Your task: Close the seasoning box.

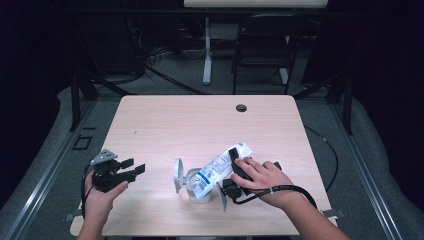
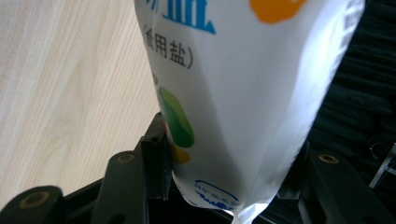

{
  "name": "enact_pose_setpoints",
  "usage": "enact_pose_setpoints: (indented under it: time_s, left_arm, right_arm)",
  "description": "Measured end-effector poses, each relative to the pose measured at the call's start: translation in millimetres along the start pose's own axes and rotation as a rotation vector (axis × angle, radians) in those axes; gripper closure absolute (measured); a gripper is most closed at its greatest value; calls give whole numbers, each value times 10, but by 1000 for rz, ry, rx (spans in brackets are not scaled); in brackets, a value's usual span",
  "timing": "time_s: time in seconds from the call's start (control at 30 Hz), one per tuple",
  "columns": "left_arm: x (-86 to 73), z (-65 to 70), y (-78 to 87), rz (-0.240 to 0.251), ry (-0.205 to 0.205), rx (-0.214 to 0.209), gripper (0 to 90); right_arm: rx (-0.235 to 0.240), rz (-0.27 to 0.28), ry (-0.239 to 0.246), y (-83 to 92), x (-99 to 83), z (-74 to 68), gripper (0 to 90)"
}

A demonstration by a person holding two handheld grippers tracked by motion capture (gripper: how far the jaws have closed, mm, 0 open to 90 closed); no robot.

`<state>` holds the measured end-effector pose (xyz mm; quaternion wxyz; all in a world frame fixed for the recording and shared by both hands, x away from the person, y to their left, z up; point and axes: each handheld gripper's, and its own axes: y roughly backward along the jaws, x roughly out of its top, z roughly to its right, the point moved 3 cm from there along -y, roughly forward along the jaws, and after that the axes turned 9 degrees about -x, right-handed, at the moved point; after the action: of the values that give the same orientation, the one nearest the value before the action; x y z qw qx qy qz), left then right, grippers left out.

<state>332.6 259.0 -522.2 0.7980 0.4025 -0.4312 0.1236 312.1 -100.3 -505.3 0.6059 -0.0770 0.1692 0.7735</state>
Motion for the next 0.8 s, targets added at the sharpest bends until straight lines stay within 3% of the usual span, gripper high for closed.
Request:
enact_pose_setpoints:
  time_s: [0.8]
  left_arm:
    - [-1, -2, 1, -1, 1, 2, 423]
  right_arm:
    - [29, -14, -18, 14, 8, 14, 537]
